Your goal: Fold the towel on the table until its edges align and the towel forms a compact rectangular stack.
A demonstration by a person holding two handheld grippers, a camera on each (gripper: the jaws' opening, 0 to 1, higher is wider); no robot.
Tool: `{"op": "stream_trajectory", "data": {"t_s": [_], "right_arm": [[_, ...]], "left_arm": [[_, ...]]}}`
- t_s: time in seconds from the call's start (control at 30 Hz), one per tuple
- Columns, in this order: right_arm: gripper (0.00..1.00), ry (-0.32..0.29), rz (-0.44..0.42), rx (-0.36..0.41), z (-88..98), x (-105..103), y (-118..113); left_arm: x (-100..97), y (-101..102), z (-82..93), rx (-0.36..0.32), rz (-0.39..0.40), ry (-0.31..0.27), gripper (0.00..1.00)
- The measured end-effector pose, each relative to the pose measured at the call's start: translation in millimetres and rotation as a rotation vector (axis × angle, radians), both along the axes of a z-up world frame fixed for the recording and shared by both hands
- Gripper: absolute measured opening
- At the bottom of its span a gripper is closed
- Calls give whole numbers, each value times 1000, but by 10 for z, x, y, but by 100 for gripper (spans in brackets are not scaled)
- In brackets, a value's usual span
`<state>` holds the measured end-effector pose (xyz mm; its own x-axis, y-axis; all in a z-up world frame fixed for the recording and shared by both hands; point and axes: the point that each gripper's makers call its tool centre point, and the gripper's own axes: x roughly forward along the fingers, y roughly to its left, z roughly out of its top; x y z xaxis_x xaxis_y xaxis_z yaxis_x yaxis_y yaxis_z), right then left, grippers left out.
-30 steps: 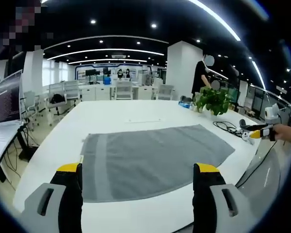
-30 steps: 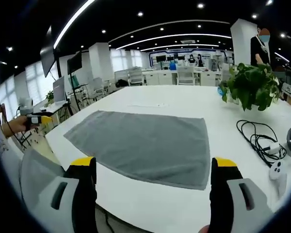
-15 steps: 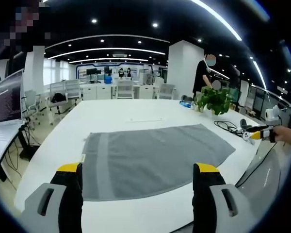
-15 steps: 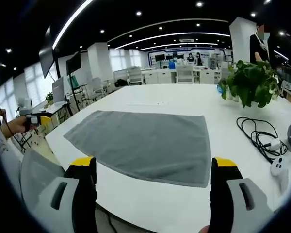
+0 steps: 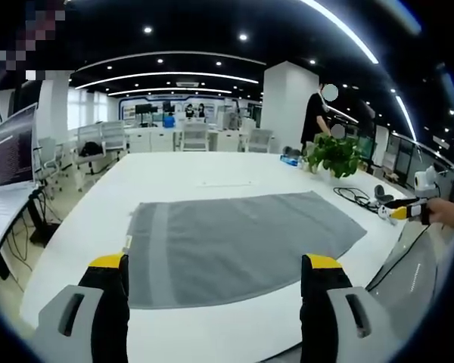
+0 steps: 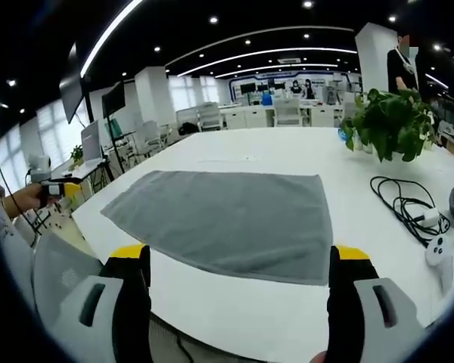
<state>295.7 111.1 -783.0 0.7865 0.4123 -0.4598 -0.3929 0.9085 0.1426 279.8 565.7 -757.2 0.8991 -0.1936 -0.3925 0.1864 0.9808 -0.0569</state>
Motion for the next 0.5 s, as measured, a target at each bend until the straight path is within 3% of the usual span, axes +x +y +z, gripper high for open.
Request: {"op": "stream_trajectory", "data": {"t_s": [0.5], "right_arm": [[99, 16, 24, -29, -51, -31, 21]], "left_arm": [[-40, 8, -32, -1, 9, 9, 97]]}}
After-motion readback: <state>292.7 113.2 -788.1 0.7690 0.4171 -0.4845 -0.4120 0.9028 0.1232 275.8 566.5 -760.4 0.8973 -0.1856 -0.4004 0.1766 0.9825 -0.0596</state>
